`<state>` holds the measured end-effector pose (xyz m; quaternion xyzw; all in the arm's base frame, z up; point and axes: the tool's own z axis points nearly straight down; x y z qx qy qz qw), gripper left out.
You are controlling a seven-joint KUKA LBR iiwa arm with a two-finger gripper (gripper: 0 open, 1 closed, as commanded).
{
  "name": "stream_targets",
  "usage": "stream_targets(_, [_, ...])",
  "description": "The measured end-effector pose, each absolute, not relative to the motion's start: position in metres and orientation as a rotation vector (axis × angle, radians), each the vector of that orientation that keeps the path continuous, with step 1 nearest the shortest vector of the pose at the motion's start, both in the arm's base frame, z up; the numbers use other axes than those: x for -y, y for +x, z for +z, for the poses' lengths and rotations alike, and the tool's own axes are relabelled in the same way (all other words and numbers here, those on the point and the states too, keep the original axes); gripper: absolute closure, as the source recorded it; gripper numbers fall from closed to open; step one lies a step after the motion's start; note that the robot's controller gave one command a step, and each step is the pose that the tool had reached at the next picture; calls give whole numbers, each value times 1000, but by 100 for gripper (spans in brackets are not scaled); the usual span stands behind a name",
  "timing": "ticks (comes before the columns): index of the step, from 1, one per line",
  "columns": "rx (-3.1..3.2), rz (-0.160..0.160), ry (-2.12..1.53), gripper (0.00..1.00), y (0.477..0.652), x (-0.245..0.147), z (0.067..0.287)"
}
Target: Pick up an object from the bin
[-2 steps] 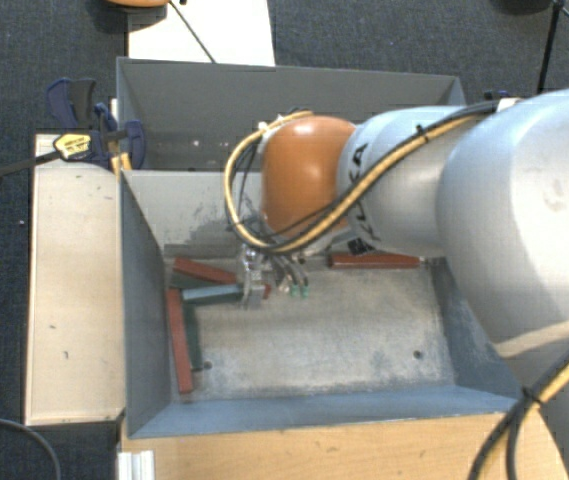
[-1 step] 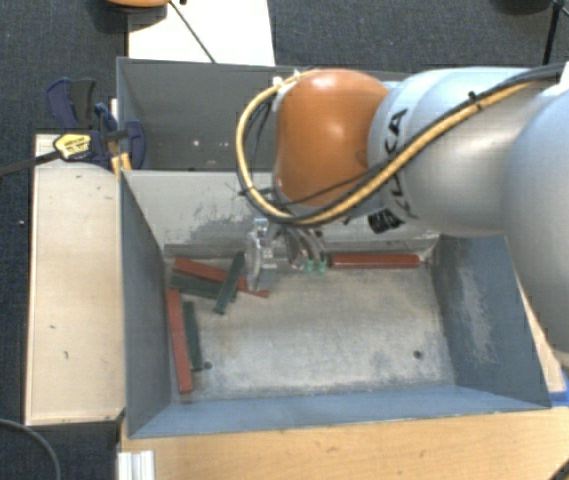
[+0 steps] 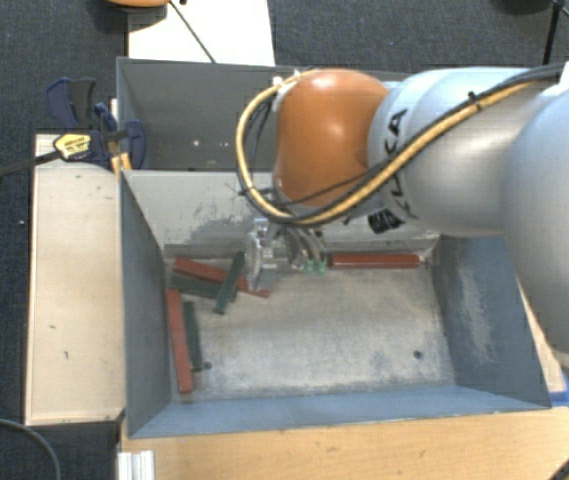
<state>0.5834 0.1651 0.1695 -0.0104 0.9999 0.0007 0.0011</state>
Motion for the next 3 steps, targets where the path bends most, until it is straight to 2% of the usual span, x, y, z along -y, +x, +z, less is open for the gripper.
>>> stream_targets(1, [-3140,1,141,0,573,-197,156])
stream_targets(2, [-3139,1,145,0,573,-196,157])
stream_targets(3, [-3110,2,423,100,575,-159,72])
